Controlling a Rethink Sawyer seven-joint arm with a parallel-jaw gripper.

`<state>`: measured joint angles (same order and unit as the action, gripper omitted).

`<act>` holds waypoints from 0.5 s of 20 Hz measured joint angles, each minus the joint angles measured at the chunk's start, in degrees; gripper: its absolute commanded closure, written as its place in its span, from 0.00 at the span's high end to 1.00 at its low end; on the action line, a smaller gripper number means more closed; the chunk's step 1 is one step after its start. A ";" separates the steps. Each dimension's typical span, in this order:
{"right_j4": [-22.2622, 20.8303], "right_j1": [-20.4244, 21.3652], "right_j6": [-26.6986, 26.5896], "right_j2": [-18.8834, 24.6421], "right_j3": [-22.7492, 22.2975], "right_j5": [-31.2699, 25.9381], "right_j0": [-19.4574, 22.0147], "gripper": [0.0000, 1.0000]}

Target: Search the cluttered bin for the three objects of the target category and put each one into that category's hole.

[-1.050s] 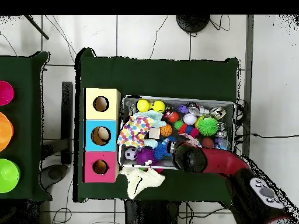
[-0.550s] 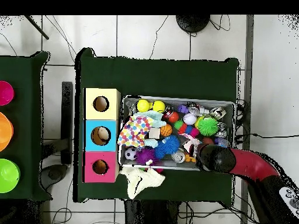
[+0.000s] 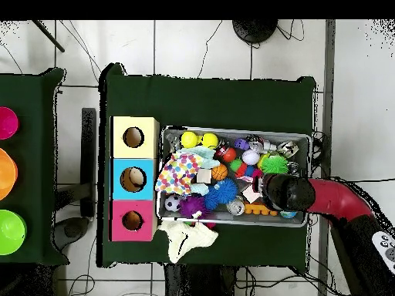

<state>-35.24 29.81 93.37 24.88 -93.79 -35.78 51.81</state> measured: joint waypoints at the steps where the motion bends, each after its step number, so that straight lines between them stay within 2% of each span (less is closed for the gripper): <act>1: -0.15 -0.30 -0.38 0.38 0.61 -0.25 0.12 0.00; 10: -1.28 -4.49 -4.24 2.81 7.42 -1.49 0.58 0.00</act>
<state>-36.52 25.32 89.12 27.68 -86.37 -37.27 52.39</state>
